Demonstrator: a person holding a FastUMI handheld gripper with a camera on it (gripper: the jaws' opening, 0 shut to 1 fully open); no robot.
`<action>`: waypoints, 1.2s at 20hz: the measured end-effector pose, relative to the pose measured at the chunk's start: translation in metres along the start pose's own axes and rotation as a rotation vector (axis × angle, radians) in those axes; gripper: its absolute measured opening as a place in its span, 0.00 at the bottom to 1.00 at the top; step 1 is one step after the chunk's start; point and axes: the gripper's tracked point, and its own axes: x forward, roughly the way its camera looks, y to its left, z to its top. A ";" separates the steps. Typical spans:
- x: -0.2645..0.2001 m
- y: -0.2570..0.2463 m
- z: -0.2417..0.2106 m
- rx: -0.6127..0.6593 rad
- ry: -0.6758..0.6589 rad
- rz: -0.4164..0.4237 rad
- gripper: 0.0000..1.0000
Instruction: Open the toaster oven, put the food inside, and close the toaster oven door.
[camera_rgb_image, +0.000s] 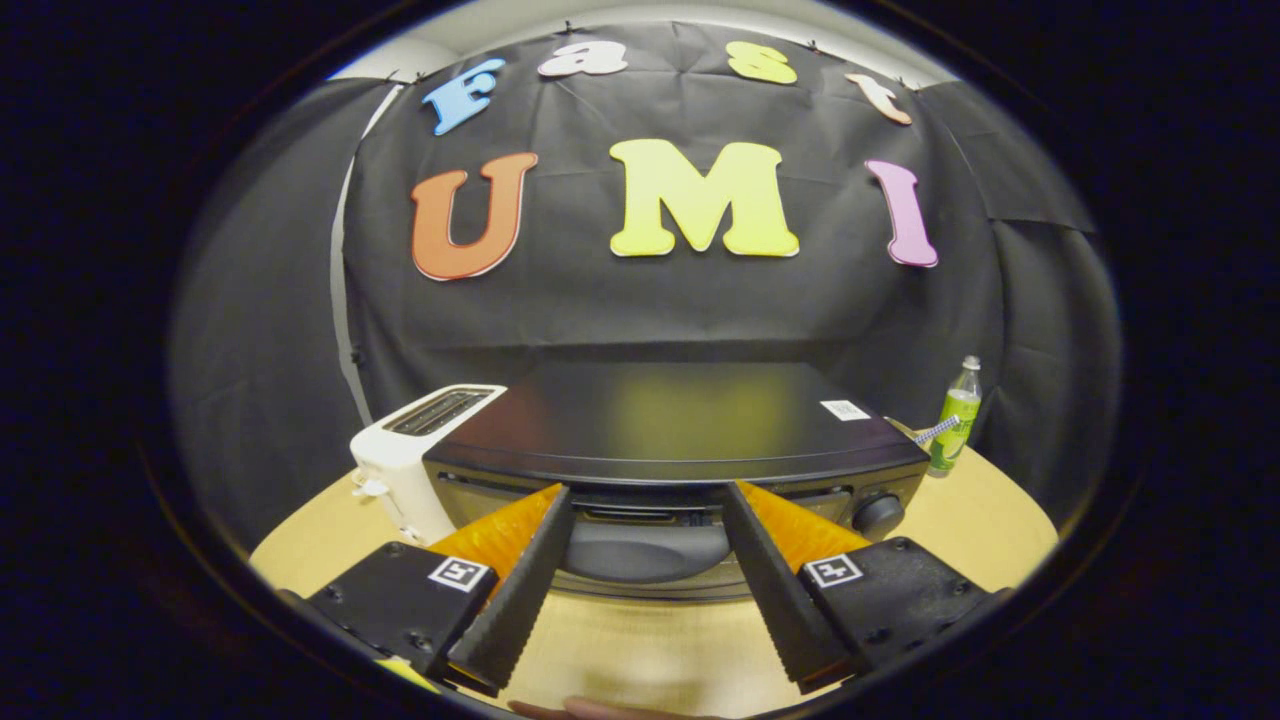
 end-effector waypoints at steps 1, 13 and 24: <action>-0.002 0.000 -0.002 -0.007 0.000 -0.001 0.99; -0.064 0.003 -0.067 -0.015 0.017 0.019 0.99; -0.088 0.005 -0.153 0.078 0.189 0.024 0.98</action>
